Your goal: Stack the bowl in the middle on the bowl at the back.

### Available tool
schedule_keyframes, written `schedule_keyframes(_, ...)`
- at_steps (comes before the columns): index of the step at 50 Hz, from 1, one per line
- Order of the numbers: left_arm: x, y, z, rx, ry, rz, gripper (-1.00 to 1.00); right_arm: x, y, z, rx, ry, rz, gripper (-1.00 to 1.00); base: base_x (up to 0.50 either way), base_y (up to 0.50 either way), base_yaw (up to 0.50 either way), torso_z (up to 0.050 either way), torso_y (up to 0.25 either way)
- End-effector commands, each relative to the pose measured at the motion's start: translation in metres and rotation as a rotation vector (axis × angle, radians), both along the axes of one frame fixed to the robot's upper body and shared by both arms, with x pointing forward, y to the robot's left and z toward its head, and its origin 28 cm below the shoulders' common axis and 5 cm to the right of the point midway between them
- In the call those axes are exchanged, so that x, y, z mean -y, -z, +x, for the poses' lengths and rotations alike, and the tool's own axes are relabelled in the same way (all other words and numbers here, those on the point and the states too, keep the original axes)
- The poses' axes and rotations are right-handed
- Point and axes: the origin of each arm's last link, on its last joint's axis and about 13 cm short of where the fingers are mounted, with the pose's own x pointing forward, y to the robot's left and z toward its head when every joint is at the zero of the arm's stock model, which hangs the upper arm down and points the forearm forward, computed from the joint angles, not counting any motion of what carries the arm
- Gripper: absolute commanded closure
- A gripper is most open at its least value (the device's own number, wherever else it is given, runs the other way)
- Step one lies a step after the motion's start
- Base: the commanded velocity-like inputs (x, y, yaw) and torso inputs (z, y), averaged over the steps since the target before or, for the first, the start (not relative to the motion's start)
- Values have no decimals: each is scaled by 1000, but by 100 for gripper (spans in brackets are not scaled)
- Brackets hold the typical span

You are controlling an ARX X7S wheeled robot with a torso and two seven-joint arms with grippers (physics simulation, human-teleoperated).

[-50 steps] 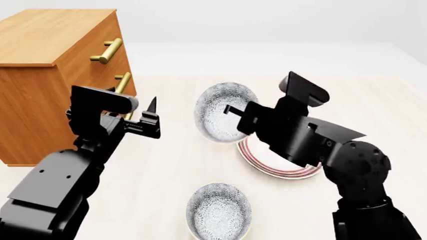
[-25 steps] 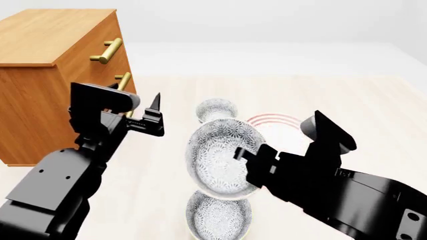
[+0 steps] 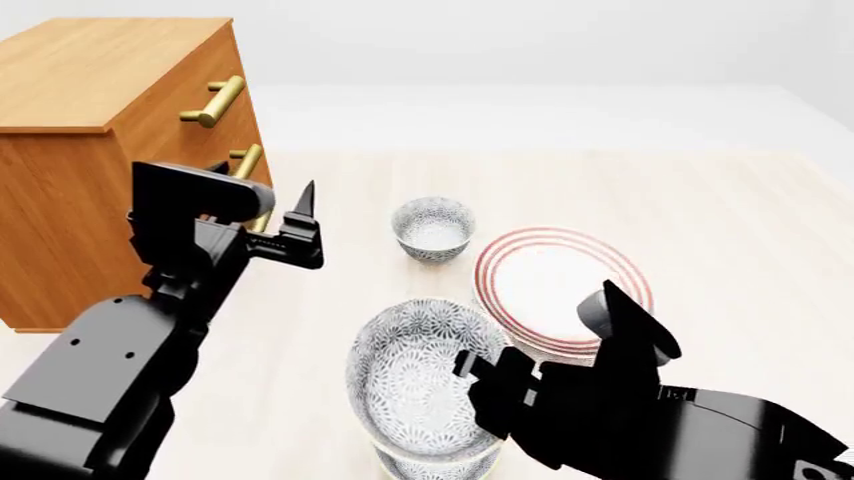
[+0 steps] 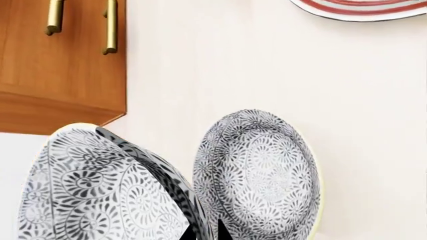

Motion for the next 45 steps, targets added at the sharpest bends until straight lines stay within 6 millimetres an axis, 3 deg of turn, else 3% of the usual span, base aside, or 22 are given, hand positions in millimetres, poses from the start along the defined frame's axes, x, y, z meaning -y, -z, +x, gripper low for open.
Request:
schedule_keyframes(1, -1, -1, 0, 4, -7, 1, -100, -1, 8, 3, -22, -12, -7, 100, 0, 0, 0, 0, 0)
schedule_keyframes(45, -6, 7, 8, -13, -32, 14, -100, 0, 28, 30, -47, 16, -23, 100, 0, 0, 0, 0, 0)
